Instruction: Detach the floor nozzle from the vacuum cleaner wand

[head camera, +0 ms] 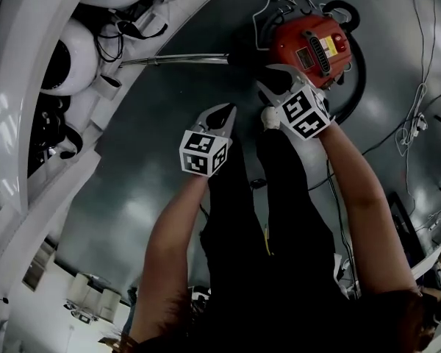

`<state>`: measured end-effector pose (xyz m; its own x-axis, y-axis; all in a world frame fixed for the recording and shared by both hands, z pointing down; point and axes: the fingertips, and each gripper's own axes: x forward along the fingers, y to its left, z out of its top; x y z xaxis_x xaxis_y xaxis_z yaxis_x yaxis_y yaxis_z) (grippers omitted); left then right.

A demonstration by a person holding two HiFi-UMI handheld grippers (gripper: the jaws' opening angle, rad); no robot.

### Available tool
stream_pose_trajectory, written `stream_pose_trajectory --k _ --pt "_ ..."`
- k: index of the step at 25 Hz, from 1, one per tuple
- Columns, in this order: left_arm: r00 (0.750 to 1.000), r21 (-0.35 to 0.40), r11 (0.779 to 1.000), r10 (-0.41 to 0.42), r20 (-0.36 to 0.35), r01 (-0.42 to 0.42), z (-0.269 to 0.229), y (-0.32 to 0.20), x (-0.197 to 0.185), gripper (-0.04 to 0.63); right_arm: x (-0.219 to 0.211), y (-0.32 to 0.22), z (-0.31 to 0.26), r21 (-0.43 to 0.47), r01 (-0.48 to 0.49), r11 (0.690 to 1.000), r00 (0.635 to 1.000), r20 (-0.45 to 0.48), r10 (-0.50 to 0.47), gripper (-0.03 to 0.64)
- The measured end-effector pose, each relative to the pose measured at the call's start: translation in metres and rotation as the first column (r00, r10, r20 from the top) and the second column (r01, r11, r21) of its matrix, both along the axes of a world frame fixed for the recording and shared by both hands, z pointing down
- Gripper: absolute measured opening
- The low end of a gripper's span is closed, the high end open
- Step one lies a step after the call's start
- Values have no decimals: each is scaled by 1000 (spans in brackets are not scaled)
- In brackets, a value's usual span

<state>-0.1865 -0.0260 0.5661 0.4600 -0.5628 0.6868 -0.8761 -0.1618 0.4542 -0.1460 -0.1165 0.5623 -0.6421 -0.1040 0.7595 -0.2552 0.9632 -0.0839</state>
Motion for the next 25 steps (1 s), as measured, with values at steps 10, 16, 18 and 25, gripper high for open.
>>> stream_pose_trajectory --k 10,16,18,25 --pt "1000 -12 1000 -20 24 20 30 3 -39 11 -48 -8 56 61 298 952 942 -181 -283 212" --pt "1000 -10 1000 -14 21 15 43 -1 -44 11 -56 -8 90 11 405 914 875 -295 -384 222" --pt "1000 -3 1000 -12 23 12 44 -4 -46 11 -55 -6 99 -24 418 908 857 -320 -403 222" --pt "994 -14 996 -88 61 89 61 -30 -64 11 -55 -5 107 -87 394 915 850 -345 -399 209"
